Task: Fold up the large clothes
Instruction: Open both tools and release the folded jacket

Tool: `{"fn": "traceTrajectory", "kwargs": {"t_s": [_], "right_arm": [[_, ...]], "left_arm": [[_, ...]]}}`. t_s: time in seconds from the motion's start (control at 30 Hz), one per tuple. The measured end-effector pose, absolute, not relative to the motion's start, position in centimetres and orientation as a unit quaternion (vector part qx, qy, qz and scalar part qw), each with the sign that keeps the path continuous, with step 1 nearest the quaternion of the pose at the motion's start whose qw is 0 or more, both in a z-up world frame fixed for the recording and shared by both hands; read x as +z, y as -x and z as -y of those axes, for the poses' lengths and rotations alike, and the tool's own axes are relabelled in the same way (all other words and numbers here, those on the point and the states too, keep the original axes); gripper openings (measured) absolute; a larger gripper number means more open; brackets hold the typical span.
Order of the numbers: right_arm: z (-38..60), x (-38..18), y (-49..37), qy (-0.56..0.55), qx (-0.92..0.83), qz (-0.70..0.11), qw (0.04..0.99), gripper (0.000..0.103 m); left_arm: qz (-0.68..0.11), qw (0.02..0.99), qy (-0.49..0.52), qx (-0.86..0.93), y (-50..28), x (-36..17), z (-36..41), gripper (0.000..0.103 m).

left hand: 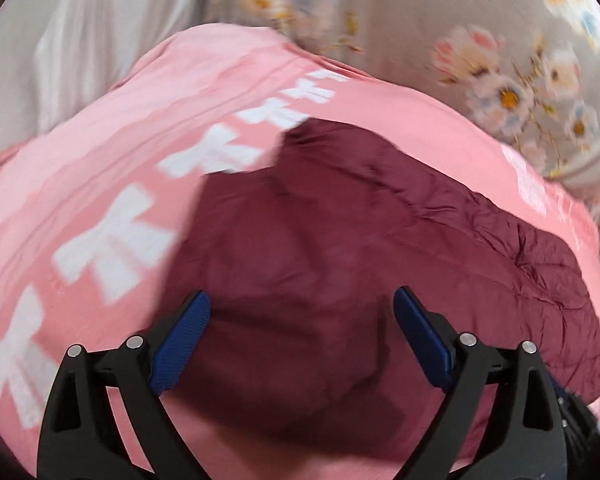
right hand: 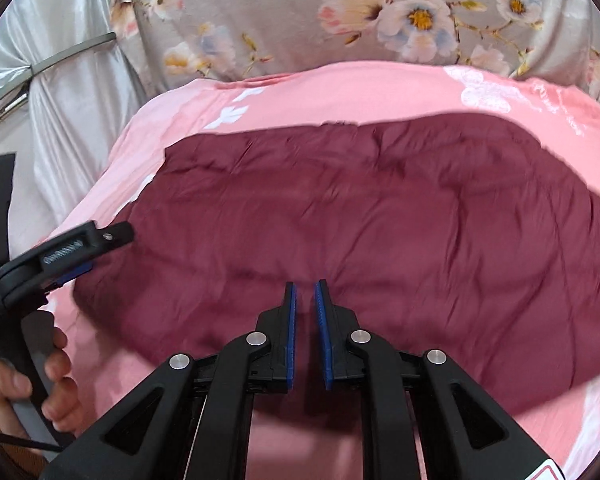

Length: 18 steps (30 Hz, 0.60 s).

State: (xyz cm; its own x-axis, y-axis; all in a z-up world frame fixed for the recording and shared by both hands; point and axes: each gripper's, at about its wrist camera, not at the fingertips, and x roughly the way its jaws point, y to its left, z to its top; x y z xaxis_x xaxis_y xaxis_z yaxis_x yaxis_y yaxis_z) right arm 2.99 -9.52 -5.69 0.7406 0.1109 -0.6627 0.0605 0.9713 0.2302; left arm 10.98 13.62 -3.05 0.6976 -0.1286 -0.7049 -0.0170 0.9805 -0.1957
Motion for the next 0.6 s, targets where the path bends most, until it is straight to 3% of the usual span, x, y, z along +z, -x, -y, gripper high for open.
{"fn": "traceTrajectory", "kwargs": {"t_s": [0.33,0.6], "right_arm": [[8.6,-6.5,0.6,-0.115,0.005,-0.355,0.928,0.013],[8.5,-7.5,0.7,-0.1,-0.003,-0.369,0.924,0.012]], "left_arm": [[-0.406,0.889,0.208,0.028,-7.5,-4.8,-20.0,0.09],[-0.419,0.876,0.237,0.01,-8.5,-6.1,-20.3,0.091]]}}
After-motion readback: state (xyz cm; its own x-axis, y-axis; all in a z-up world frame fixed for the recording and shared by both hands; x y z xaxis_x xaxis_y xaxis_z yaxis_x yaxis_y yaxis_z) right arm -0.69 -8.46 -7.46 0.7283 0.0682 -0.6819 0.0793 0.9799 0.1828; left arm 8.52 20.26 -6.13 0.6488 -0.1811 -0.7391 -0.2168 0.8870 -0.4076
